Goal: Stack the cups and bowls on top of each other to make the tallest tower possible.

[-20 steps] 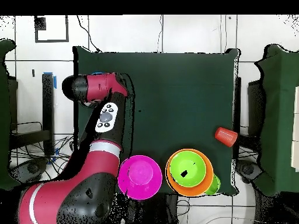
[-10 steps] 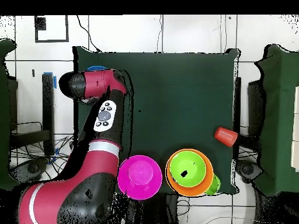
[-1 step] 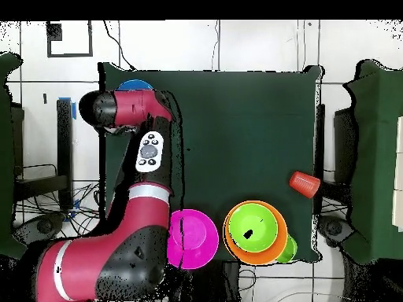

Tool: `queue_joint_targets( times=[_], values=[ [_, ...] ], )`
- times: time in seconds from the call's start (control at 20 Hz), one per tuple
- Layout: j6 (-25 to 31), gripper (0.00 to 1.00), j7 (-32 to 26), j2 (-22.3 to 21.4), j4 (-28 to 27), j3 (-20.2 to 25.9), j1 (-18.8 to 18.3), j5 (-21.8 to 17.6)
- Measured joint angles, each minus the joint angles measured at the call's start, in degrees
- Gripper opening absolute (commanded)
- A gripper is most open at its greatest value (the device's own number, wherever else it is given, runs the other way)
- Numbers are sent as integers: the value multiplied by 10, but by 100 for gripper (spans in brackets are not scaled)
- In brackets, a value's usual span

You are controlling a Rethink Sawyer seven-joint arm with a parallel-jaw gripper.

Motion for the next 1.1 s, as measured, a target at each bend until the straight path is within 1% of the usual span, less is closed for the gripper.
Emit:
queue_joint_targets(
  times=[0.2,0.25,0.65,0.7,0.8,0.85,1.1],
  values=[
    [-3,100,0,1,0,34,-19,0],
    [-3,100,0,1,0,50,-29,0],
    [-3,100,0,1,0,85,-50,-2],
    [-5,0,0,-1,0,88,-51,-2],
    [-5,0,0,-1,0,88,-51,-2],
    [-14,0,0,-13,-2,89,-53,-2],
    [-22,0,0,-33,-2,91,-56,-3]
  ],
)
